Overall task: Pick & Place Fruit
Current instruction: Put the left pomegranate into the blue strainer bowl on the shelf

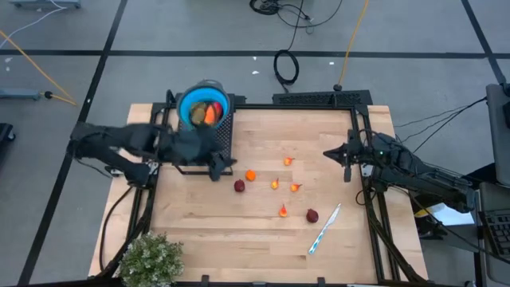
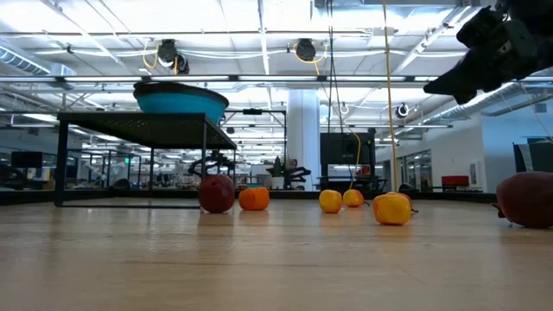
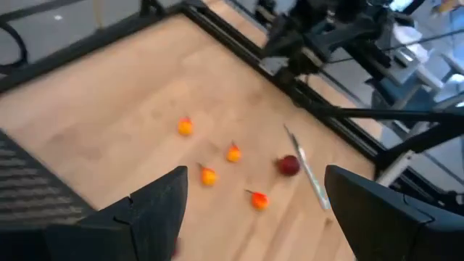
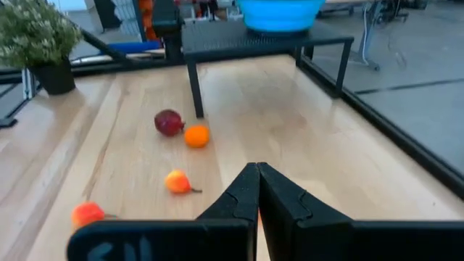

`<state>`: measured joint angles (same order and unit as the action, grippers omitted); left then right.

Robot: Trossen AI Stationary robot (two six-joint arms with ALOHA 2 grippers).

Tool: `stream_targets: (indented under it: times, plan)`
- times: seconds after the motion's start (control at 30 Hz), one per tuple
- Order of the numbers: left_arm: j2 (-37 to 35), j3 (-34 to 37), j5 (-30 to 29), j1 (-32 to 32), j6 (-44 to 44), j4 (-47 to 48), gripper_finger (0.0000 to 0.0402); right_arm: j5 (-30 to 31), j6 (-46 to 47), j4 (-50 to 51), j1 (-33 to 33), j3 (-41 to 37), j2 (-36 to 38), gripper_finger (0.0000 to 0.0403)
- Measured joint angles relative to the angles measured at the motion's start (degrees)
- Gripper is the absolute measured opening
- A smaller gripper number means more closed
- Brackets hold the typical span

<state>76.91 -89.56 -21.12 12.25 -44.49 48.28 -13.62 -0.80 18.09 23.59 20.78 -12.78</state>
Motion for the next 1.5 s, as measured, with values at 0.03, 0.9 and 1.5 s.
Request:
stream_targets:
  times: [0.03,0.9,1.5]
  plan:
    - [0.94,0.00,-0.70,1.40,-1.19,-0.29,0.0324,0.01,0.00,0.64,0.00,0.00,0.01,0.0000]
    - [25.38,0.00,-2.96,13.18,-44.47,2.03,0.0323,-0.14,0.35,2.01,-0.01,0.00,0.00,0.0000]
    - [35.63,0.04,-4.43,9.82,-62.79,13.12,0.0324,-0.13,3.13,1.98,-0.05,0.00,0.00,0.0000]
